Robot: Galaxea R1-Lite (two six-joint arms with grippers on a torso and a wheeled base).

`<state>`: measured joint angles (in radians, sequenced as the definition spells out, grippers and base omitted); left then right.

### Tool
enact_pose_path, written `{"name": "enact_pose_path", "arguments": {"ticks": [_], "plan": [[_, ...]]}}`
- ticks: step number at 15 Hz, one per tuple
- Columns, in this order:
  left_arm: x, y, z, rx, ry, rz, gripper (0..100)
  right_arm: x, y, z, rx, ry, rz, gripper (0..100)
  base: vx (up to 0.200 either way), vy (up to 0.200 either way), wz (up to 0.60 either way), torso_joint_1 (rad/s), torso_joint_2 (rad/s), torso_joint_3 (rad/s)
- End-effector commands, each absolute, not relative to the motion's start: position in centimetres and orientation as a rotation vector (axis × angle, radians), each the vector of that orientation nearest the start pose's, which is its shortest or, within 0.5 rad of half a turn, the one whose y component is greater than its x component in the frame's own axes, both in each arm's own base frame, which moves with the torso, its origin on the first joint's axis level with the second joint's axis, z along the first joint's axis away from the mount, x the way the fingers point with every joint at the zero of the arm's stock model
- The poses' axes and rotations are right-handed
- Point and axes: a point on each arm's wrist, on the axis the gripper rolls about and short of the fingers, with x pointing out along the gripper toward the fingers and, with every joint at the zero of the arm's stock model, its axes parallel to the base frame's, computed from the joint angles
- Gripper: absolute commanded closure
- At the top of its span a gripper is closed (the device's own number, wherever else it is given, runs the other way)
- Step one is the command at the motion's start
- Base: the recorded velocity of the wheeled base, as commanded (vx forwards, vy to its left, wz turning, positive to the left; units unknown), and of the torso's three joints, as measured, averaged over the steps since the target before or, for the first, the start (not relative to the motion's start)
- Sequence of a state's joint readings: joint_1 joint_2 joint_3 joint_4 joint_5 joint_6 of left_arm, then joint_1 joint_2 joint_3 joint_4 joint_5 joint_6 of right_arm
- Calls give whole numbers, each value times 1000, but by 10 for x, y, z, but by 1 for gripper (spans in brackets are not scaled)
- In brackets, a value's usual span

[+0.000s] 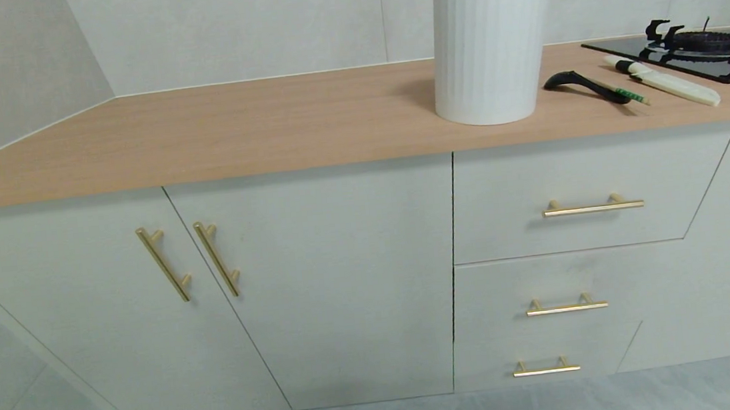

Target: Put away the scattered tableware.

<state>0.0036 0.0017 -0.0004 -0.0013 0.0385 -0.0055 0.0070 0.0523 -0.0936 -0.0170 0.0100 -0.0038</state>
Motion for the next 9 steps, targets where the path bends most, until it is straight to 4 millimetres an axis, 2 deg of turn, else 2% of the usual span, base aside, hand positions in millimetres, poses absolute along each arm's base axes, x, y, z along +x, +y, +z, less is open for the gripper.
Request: {"name": "enact_pose_path", "arguments": {"ticks": [1,3,5,6,9], "plan": [[-23,1,76,-6,1,43,0,-4,1,148,-2,57,100,0,0,0,0,0,0,0],[-23,1,76,-6,1,43,0,37,4,165,-22,250,137,0,0,0,0,0,0,0],[-23,1,76,-6,1,41,0,82,8,174,-27,419,147,0,0,0,0,0,0,0],[-23,1,76,-6,1,41,0,110,14,179,-33,496,177,0,0,0,0,0,0,0],[-23,1,76,-6,1,41,0,177,25,164,-45,670,200,0,0,0,0,0,0,0]]}}
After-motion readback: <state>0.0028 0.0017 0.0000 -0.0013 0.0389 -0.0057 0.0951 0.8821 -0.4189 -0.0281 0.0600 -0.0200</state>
